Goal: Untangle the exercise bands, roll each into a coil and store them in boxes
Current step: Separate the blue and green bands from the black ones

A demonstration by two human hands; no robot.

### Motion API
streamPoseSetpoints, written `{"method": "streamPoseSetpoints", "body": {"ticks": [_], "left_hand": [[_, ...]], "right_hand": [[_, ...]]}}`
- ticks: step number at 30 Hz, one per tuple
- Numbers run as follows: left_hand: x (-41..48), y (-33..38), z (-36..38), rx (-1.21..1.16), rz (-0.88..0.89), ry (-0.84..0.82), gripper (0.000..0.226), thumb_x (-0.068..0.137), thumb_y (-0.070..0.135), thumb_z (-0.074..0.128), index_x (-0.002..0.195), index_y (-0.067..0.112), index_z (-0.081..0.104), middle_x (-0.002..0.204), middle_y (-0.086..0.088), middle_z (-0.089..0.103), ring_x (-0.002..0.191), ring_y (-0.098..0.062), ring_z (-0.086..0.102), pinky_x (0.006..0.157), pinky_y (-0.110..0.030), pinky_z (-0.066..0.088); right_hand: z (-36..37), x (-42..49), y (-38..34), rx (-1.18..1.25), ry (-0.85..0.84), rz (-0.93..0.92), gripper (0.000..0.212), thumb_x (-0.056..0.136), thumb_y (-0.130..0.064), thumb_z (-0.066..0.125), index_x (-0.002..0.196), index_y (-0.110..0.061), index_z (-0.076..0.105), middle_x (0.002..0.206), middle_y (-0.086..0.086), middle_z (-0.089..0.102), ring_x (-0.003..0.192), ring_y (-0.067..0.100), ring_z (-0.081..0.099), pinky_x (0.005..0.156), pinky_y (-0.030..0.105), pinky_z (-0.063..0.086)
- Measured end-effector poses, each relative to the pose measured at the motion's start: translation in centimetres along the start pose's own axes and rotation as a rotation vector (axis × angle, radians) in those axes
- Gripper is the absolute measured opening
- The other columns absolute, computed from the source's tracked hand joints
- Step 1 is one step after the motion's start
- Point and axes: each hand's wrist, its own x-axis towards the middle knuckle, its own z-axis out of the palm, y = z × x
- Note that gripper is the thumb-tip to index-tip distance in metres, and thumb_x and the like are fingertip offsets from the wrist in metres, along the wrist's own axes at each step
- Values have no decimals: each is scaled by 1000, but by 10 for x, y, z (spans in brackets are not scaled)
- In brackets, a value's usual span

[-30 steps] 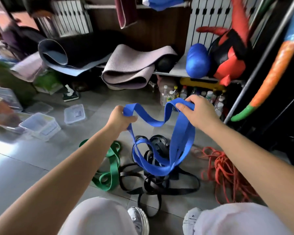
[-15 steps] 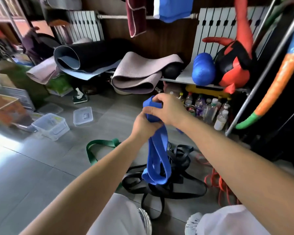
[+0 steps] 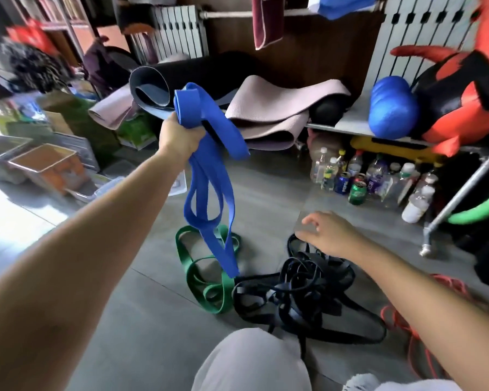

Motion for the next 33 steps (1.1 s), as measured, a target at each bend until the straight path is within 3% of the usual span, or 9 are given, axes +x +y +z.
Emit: {"method": "streamPoseSetpoints", "body": {"ticks": [2, 8, 12, 16, 20, 24, 27, 29, 33], "left_hand": [[7, -7, 10, -3, -44, -3, 19, 76, 9, 62, 77, 27, 55, 74, 6, 62, 74, -20, 62, 65, -32, 53], [44, -52, 60, -83, -183, 17, 14, 79, 13, 61, 79, 27, 62, 78, 1, 64, 81, -24, 63, 78, -39, 54], [86, -81, 103, -147, -236, 40, 27, 81, 11, 65, 108, 13, 63, 103, -11, 67, 94, -30, 65, 86, -43, 54], [120, -115, 155, -266, -243, 91, 42, 82, 12, 69, 121, 9, 54, 103, -6, 64, 84, -21, 64, 73, -33, 54], [141, -160, 203, -276, -212, 137, 37, 82, 14, 67, 115, 13, 49, 93, 2, 62, 72, -11, 62, 64, -26, 53], [136, -215, 238, -196, -200, 144, 42, 82, 16, 68, 117, 13, 47, 105, -3, 62, 84, -15, 61, 70, -27, 51], [113, -271, 262, -22, -276, -47, 50, 78, 13, 71, 121, 7, 47, 104, -3, 61, 86, -14, 59, 70, -25, 49], [89, -311, 274, 131, -375, -266, 37, 77, 9, 70, 111, 7, 55, 98, -6, 62, 86, -19, 60, 73, -31, 49], [36, -376, 281, 432, -502, -460, 15, 80, 16, 70, 78, 10, 57, 56, 2, 53, 49, -12, 48, 41, -15, 36]], "right_hand": [[9, 6, 13, -20, -60, 38, 49, 87, -52, 55, 125, -22, 51, 129, 6, 46, 109, 20, 52, 81, 26, 36], [41, 30, 73, -143, -164, 117, 43, 84, -52, 57, 111, -19, 59, 114, 5, 55, 100, 24, 57, 84, 31, 45], [75, 58, 109, -145, -228, 198, 47, 84, -54, 55, 122, -26, 54, 127, 2, 50, 117, 21, 50, 88, 29, 40], [120, 93, 136, -93, -330, 214, 50, 87, -48, 54, 130, -23, 46, 133, 2, 40, 120, 21, 47, 93, 31, 40], [164, 124, 154, -41, -381, 189, 55, 84, -45, 58, 132, -24, 44, 133, 1, 37, 121, 22, 45, 99, 35, 40], [207, 144, 157, -95, -368, 41, 70, 73, -52, 63, 136, -32, 38, 141, -5, 33, 130, 21, 31, 104, 36, 32], [251, 152, 155, -203, -442, -67, 92, 65, -60, 68, 143, -38, 24, 153, -3, 20, 140, 26, 15, 113, 45, 15], [277, 150, 153, -322, -540, -137, 105, 62, -62, 71, 146, -40, 12, 158, 0, 5, 144, 35, 2, 114, 55, 1], [308, 140, 160, -552, -634, -160, 102, 68, -53, 73, 146, -40, 10, 158, 2, -12, 141, 46, -10, 108, 65, 1]]}}
